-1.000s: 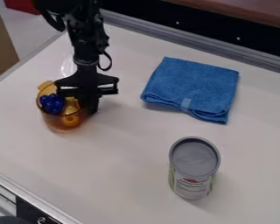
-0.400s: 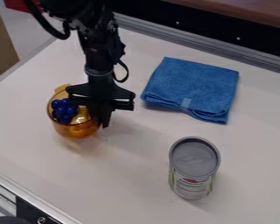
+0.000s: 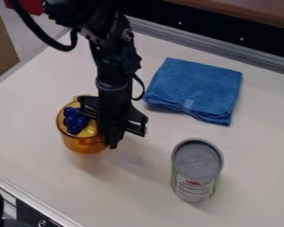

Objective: Move the yellow pot to the silver can

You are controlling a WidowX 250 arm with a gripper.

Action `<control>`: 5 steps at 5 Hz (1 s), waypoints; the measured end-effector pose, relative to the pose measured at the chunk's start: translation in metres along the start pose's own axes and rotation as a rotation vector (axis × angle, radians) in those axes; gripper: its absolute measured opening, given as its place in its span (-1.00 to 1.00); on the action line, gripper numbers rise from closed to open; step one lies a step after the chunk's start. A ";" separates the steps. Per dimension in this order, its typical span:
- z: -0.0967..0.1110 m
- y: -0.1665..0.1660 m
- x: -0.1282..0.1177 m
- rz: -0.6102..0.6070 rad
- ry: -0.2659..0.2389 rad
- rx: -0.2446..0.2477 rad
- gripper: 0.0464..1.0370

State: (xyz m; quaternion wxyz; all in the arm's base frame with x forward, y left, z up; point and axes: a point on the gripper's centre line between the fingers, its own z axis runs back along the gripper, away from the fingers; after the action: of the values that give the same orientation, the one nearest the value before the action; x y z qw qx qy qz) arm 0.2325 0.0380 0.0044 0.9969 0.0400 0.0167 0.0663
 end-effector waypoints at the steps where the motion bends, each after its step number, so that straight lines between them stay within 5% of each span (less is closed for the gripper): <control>1: -0.007 -0.011 -0.013 -0.186 -0.002 0.026 -0.97; 2: -0.007 -0.022 -0.023 -0.293 -0.086 0.012 -0.97; 3: -0.008 -0.032 -0.035 -0.405 -0.117 -0.018 -0.97; 5: -0.010 -0.051 -0.036 -0.386 -0.141 -0.024 -0.97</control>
State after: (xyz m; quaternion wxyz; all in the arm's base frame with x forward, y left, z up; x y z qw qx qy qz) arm 0.2034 -0.0166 -0.0088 0.9902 0.0287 -0.0467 -0.1285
